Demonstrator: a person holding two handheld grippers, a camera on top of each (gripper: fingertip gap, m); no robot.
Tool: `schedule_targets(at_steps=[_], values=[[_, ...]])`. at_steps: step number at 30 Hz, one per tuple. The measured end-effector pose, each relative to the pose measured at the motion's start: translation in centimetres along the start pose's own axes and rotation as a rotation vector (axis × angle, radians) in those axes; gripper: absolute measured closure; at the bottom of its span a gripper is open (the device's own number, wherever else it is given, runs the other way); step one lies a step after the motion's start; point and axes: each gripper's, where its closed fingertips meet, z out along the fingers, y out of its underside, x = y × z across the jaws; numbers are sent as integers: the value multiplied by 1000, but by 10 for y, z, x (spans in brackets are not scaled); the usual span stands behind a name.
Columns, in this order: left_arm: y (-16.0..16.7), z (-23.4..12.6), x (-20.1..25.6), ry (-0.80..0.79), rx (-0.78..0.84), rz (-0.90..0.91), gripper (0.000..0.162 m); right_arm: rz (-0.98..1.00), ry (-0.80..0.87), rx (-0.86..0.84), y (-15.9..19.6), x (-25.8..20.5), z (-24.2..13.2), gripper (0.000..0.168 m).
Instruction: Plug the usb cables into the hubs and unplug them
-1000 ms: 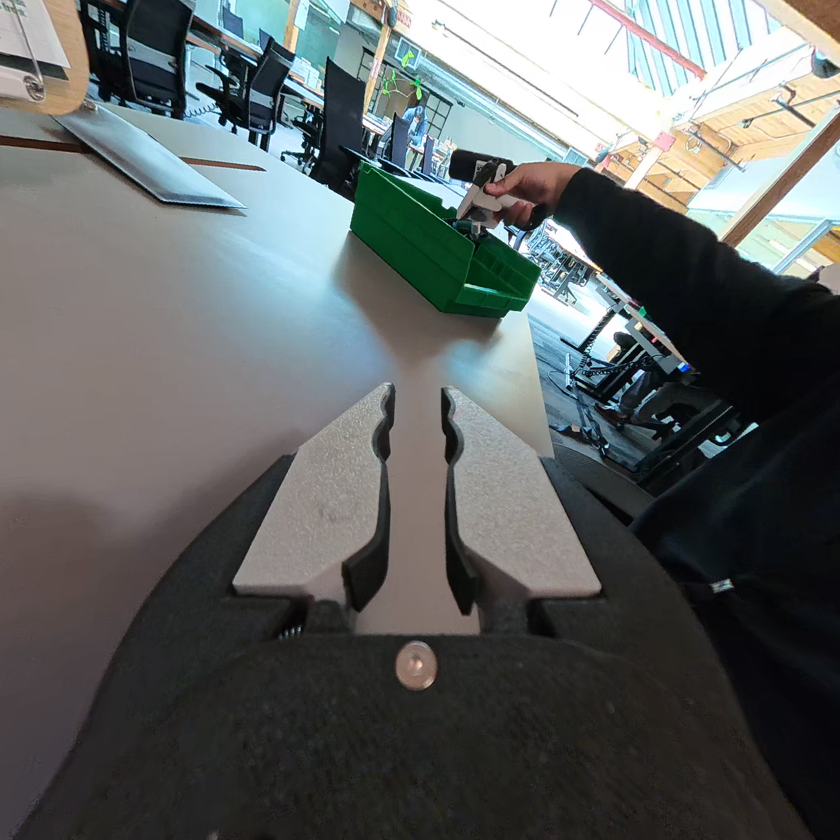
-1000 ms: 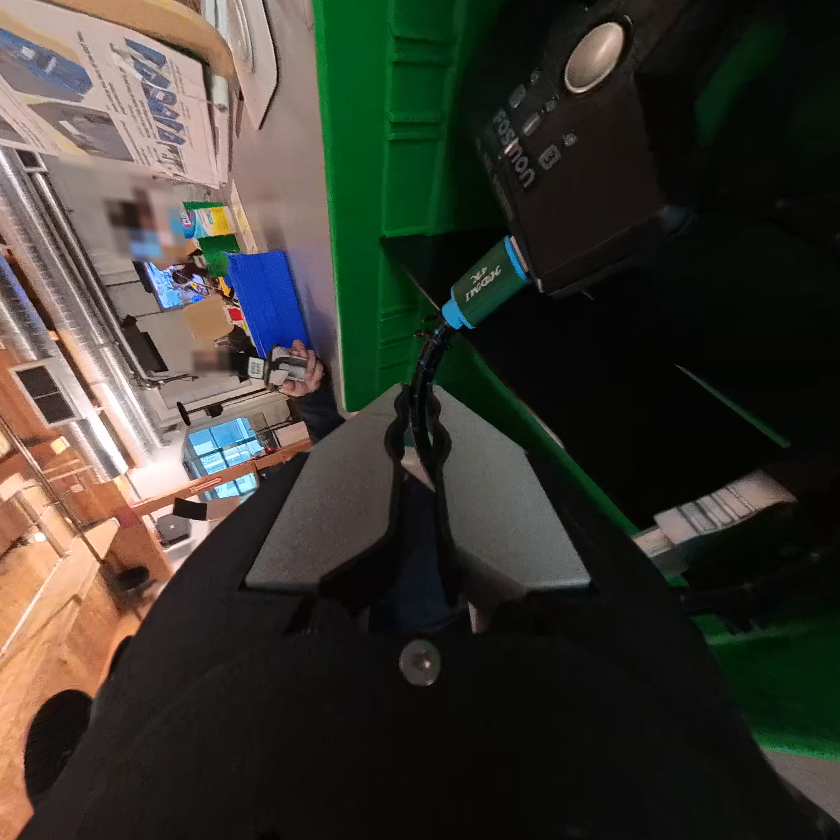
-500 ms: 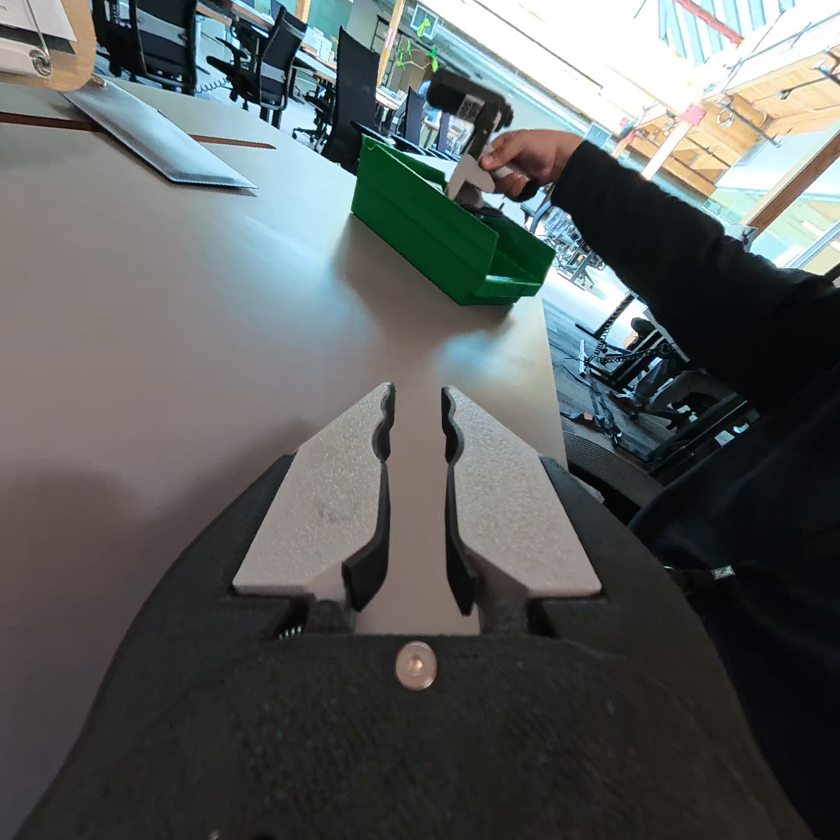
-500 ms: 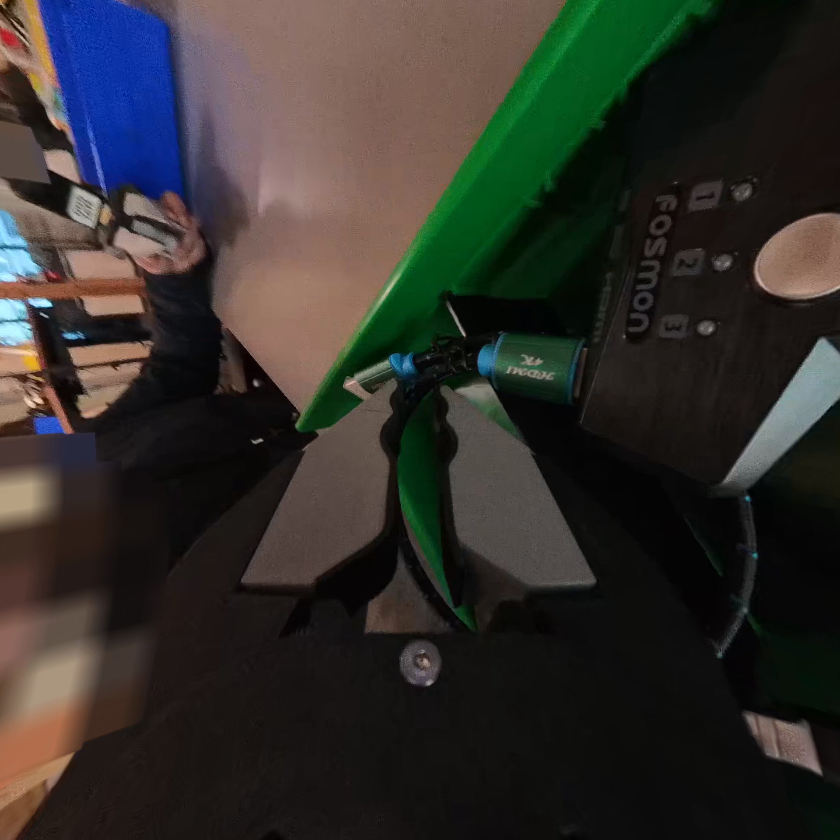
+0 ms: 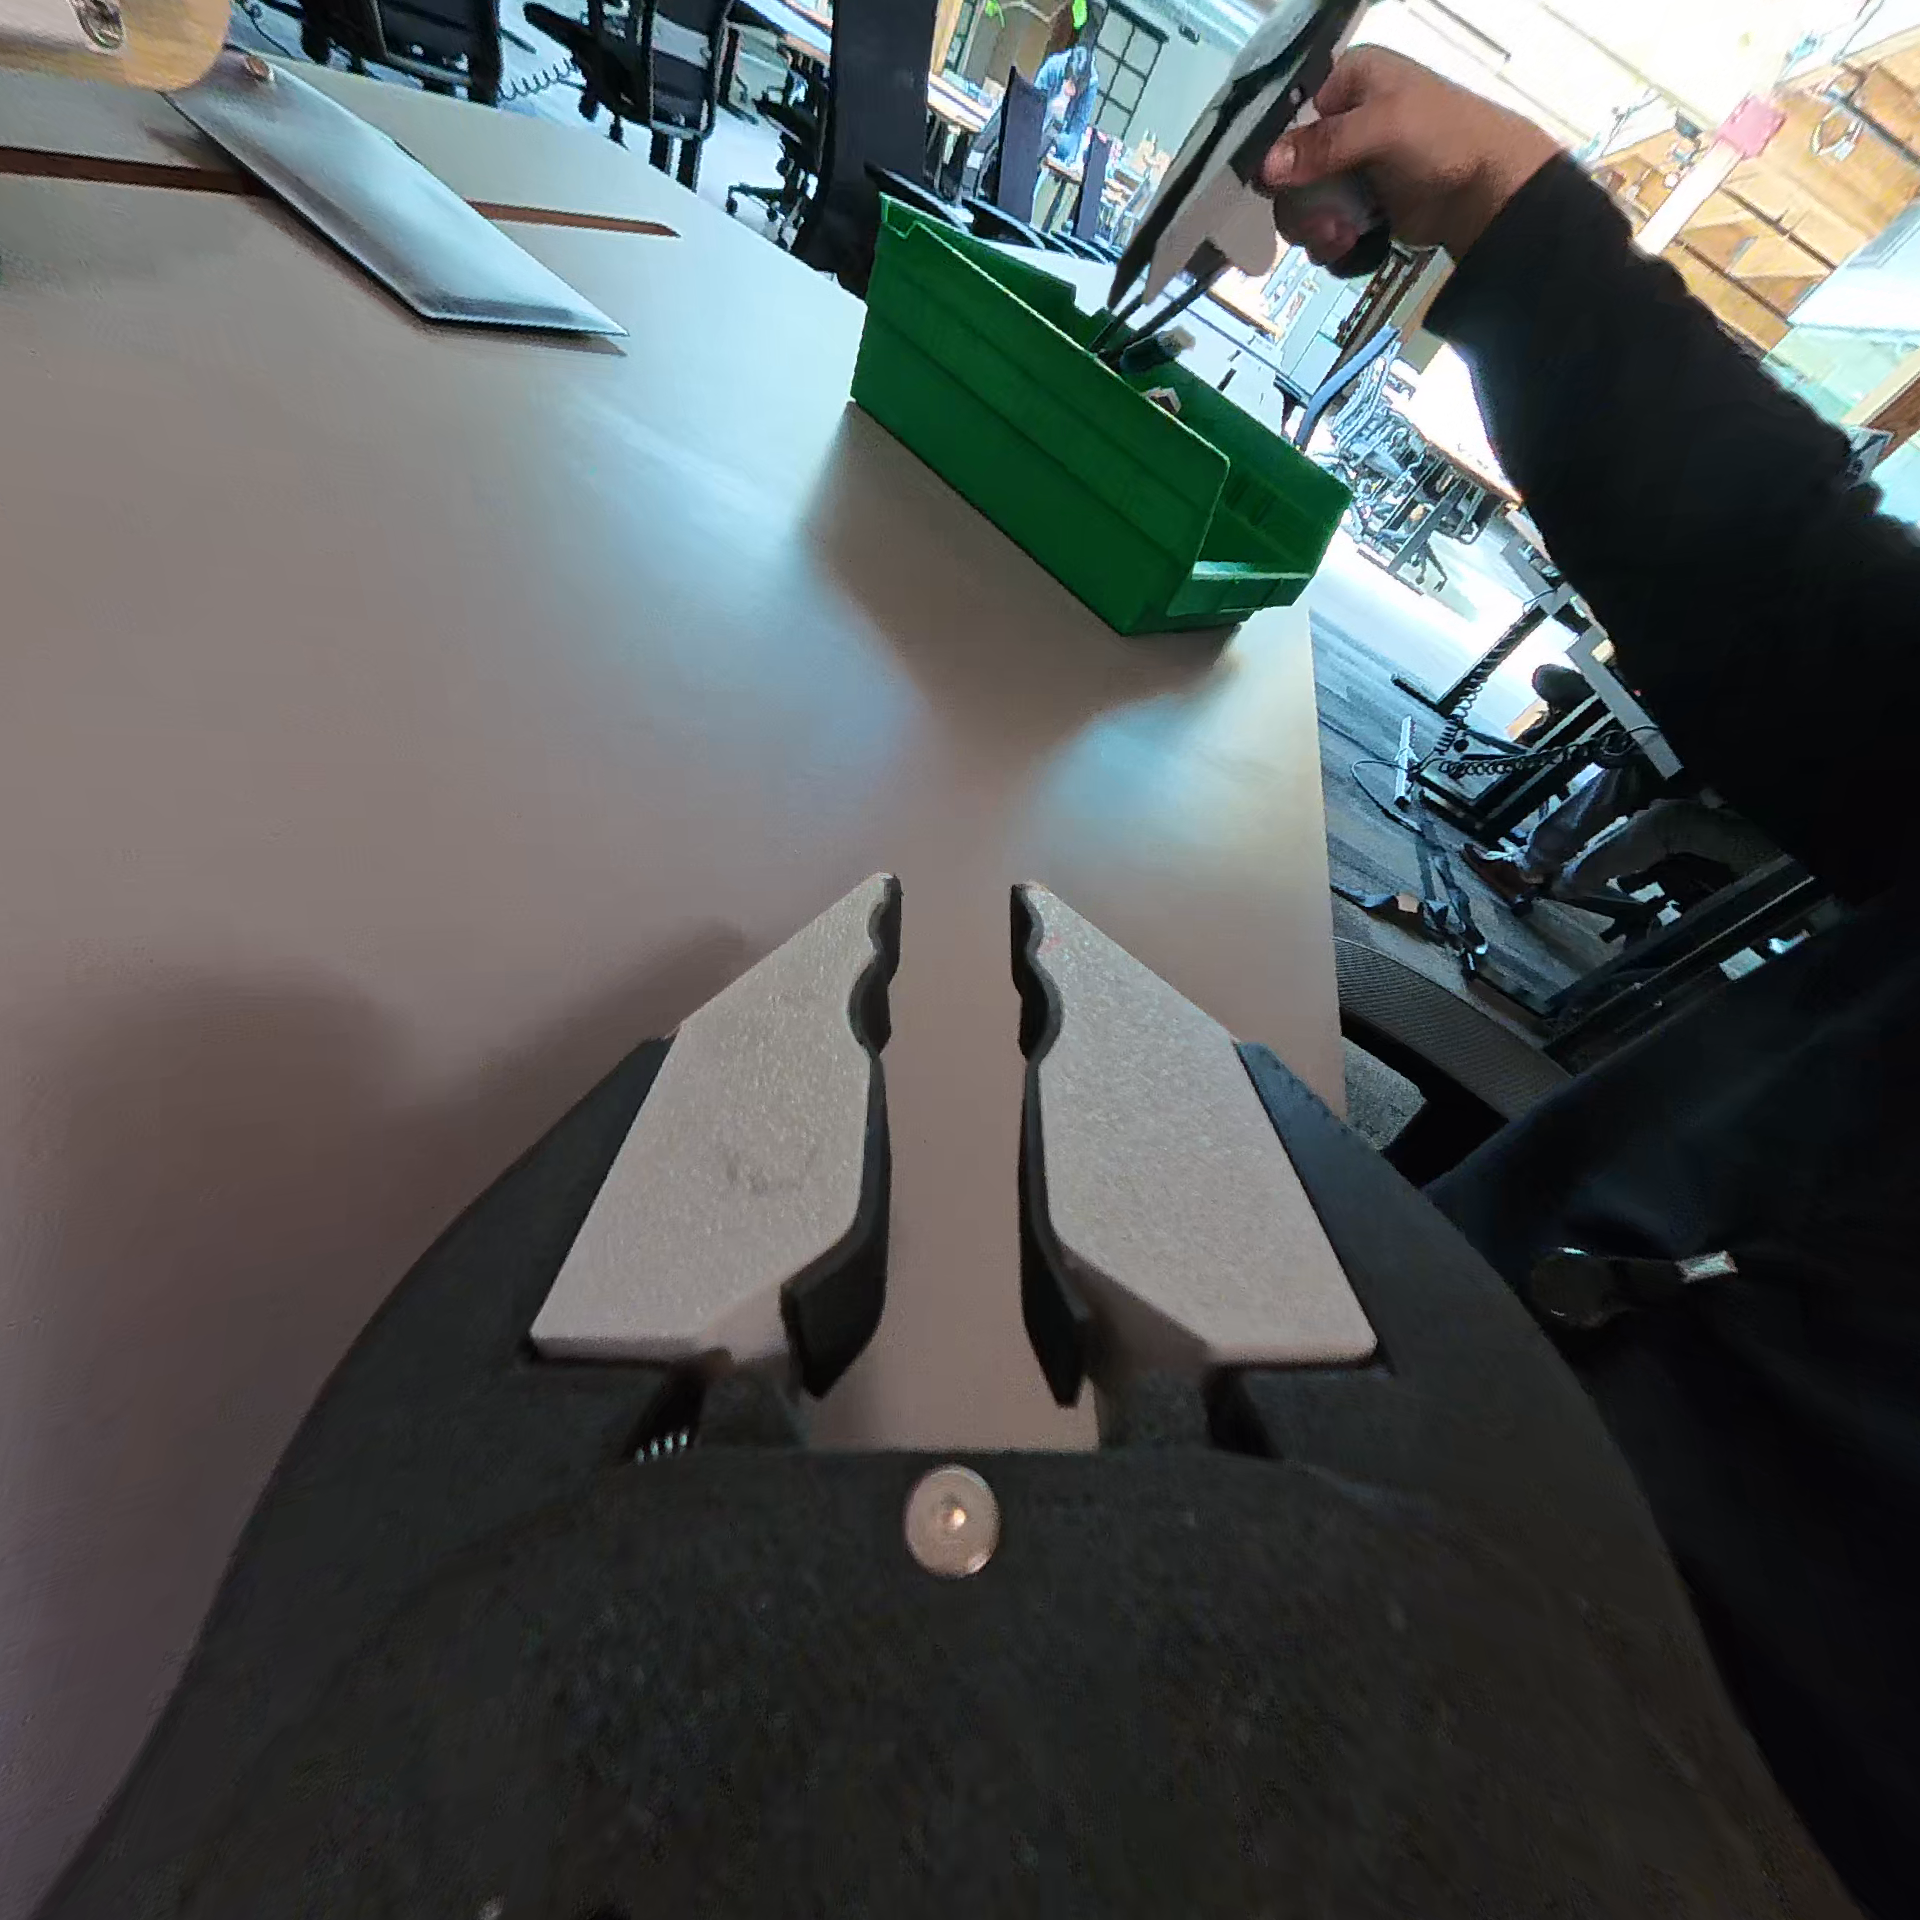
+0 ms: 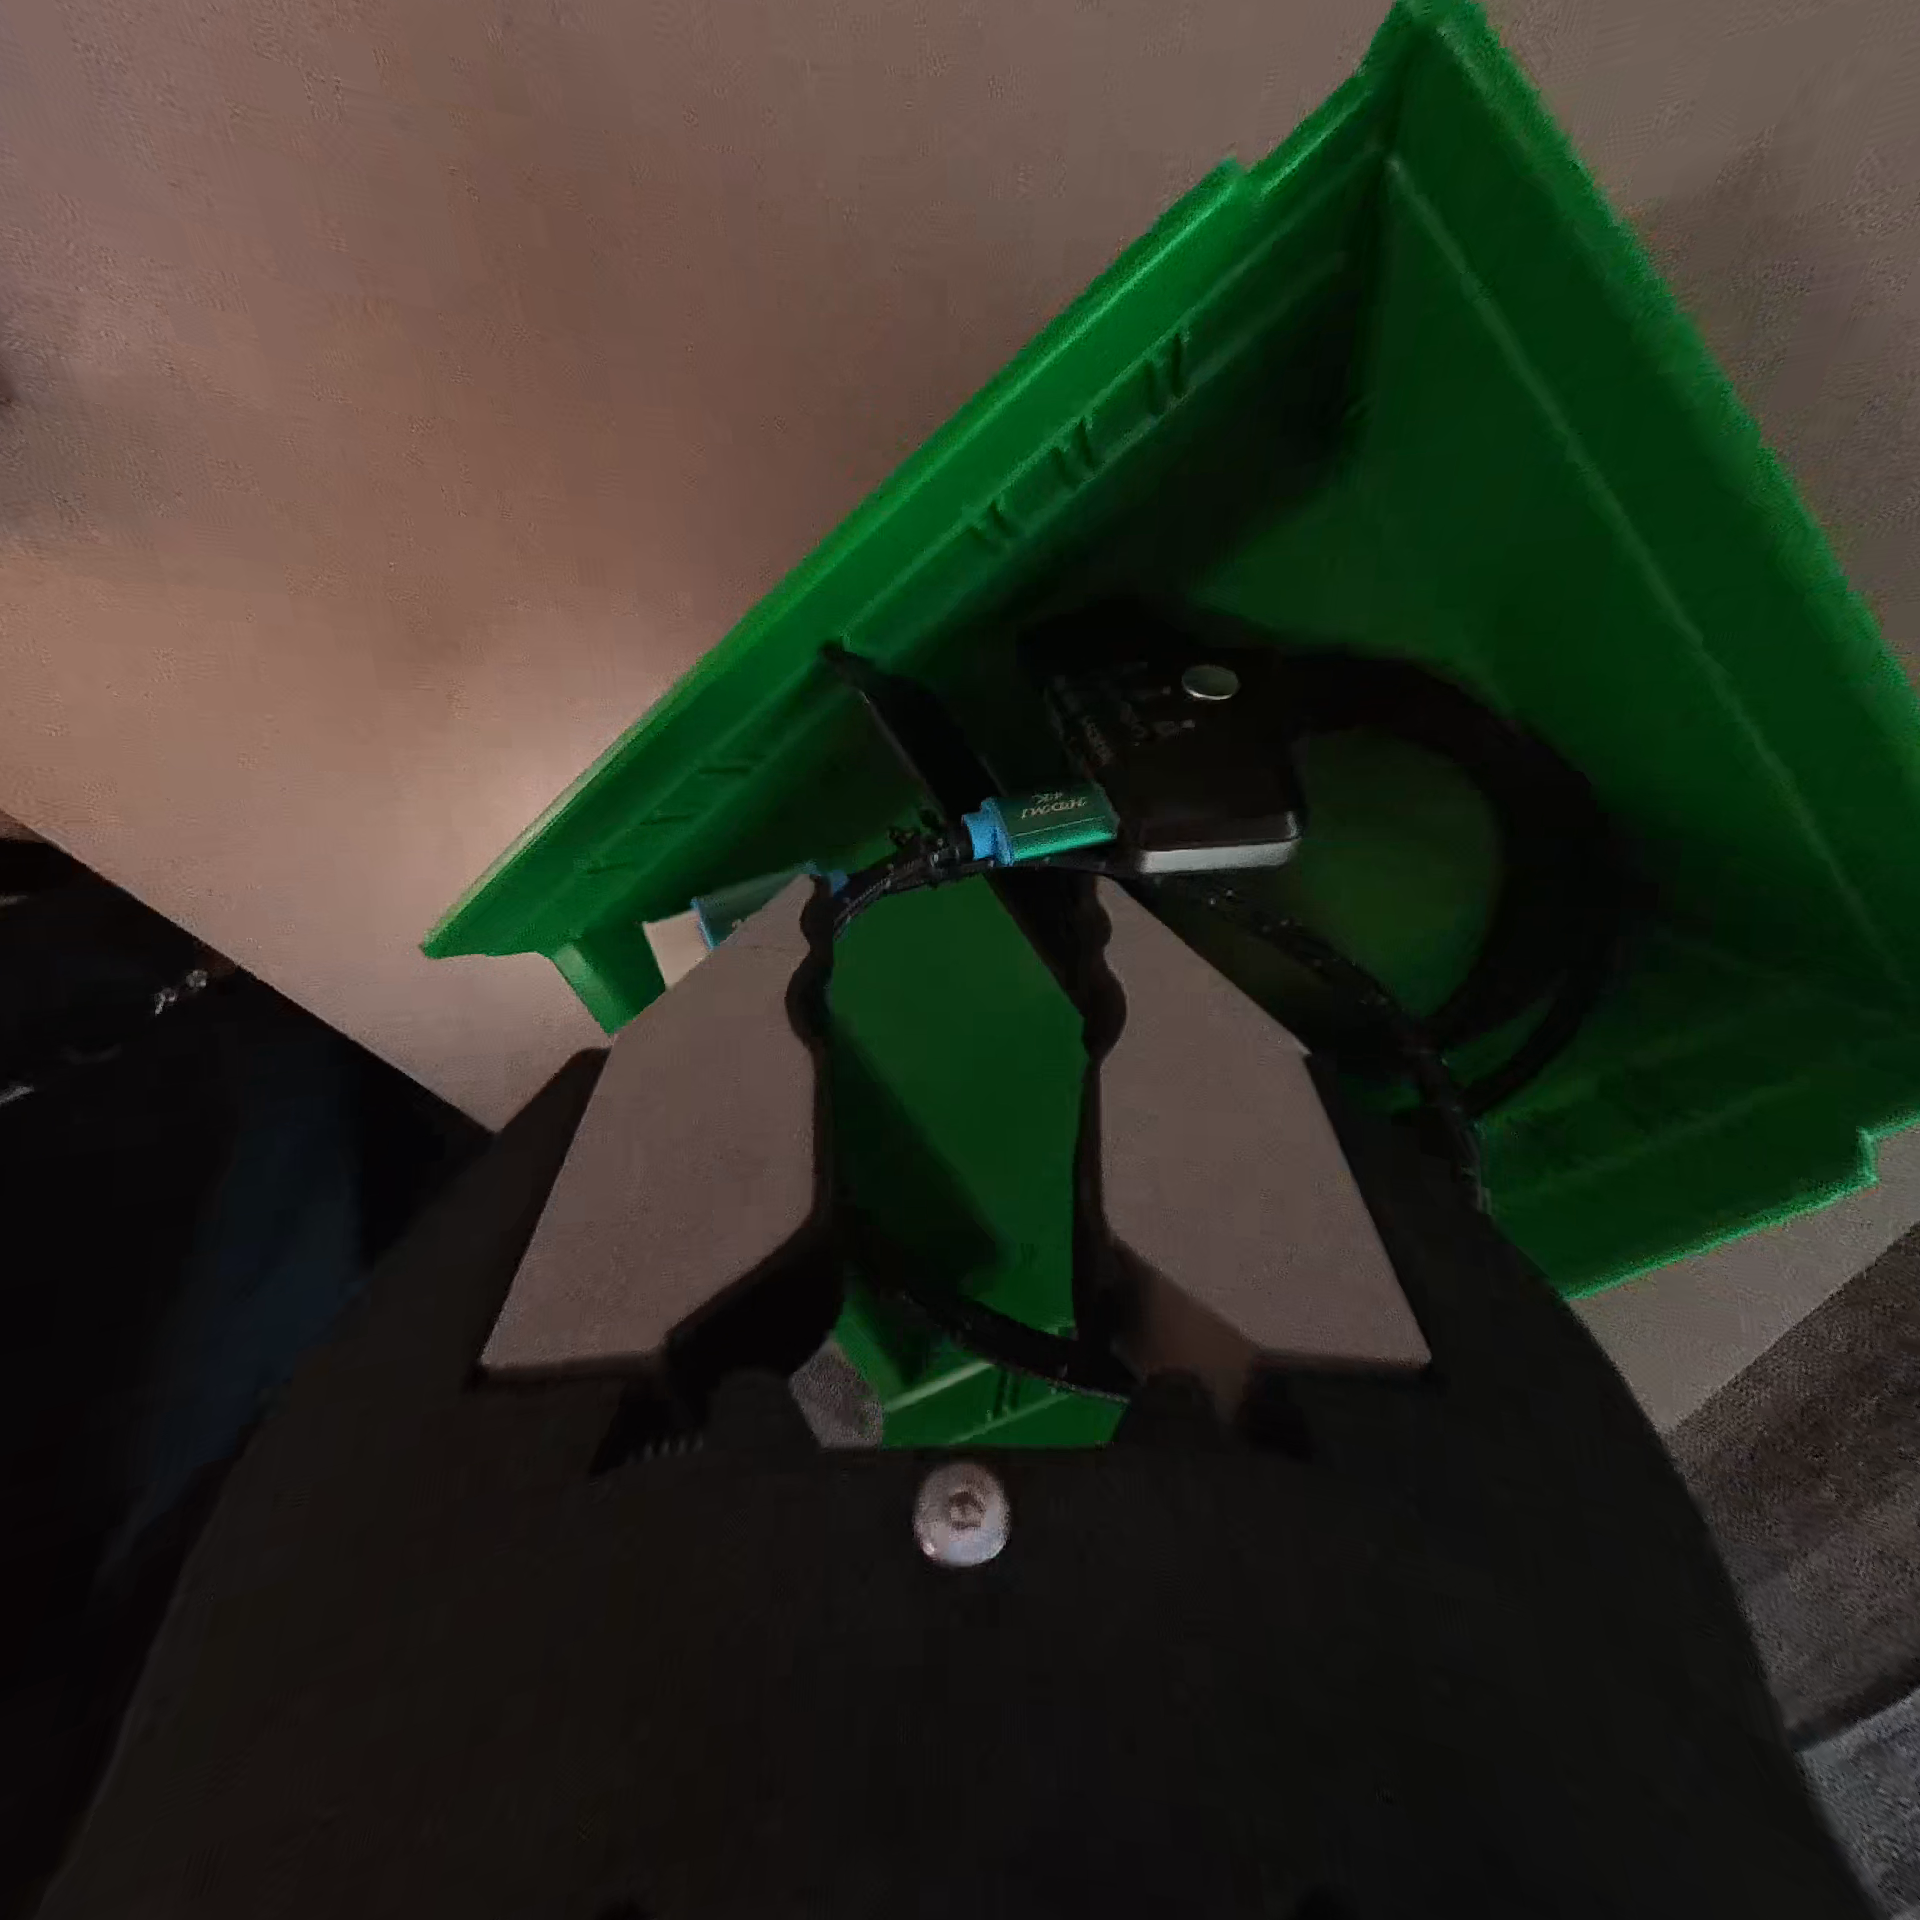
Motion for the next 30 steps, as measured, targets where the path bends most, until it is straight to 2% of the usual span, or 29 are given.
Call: schedule_targets(at_steps=[4,7,9,14,18,21,24,27,30], values=[[0,1,2,3,1,-1,143,-22,112,68,-8,10,-3,110],[1,1,5,7,3,6,143,-77,245,162,-24,12,-21,121],[2,0,6,8,0,13,143,-126,271,229,-34,2,-34,116],[-1,-3,7,12,20,14,142,-163,347,237,-42,-11,-52,115],[-4,-6,8,2,34,11,140,-166,399,342,-55,-37,-67,115],[-9,-10,16,-30,27,31,133,-167,350,482,-59,-79,-73,115],[-16,-19,29,-109,2,84,119,-171,221,599,-51,-132,-60,112],[-26,-47,37,-267,11,155,111,-181,162,641,-30,-163,-27,104],[-30,-95,39,-472,27,170,99,-149,268,641,-10,-153,10,98]])
